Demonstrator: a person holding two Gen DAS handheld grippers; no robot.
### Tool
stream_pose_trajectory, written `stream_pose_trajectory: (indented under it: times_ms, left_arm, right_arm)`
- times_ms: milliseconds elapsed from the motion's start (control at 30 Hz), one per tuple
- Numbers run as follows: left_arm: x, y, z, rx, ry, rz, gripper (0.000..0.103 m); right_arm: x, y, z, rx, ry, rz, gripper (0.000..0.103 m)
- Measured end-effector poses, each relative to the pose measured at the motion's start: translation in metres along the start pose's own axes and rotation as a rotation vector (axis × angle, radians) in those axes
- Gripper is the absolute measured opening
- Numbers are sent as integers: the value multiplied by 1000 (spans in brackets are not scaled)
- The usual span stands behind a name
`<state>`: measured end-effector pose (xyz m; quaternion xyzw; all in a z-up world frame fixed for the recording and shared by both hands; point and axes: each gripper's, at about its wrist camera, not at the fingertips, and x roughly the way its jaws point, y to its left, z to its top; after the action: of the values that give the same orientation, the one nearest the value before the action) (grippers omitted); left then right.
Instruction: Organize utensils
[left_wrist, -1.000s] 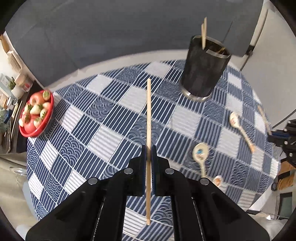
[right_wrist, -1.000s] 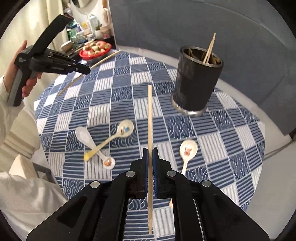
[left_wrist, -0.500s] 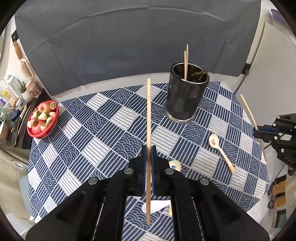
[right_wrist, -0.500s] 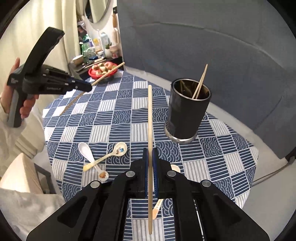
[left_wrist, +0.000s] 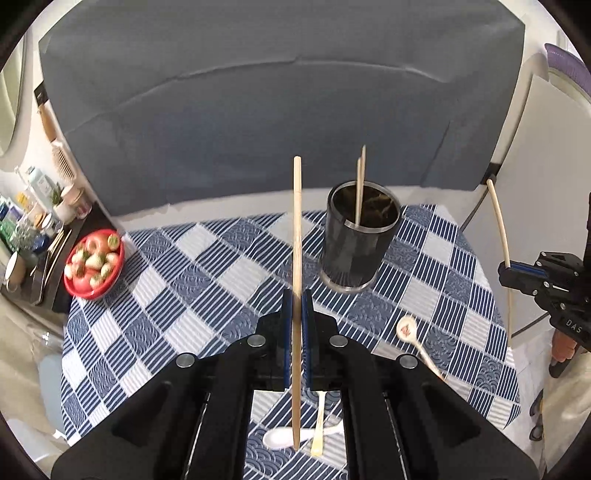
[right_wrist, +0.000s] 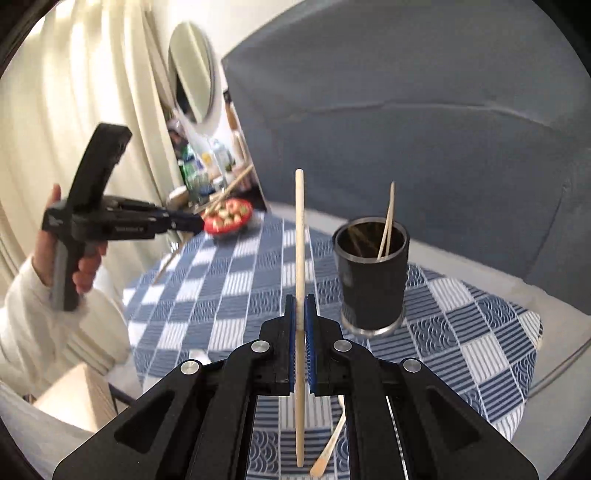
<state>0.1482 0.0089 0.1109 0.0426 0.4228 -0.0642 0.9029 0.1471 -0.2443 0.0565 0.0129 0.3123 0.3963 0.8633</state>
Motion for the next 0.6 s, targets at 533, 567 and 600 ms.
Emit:
stream_pose_trajectory:
  times_ms: [533,567,600]
  left_arm:
    - [39,-29,55,-7,-47,-71,5]
    - [41,-30,58,-6,-51,-71,5]
    - [42,-31,62,-4,-58,-68,5]
  right_arm:
    - [-4,-48,63,-22,-137,84,5]
    - [-3,-50,68,-26,-142,89,5]
    - [-1,-52,71,-32,-147,93,5]
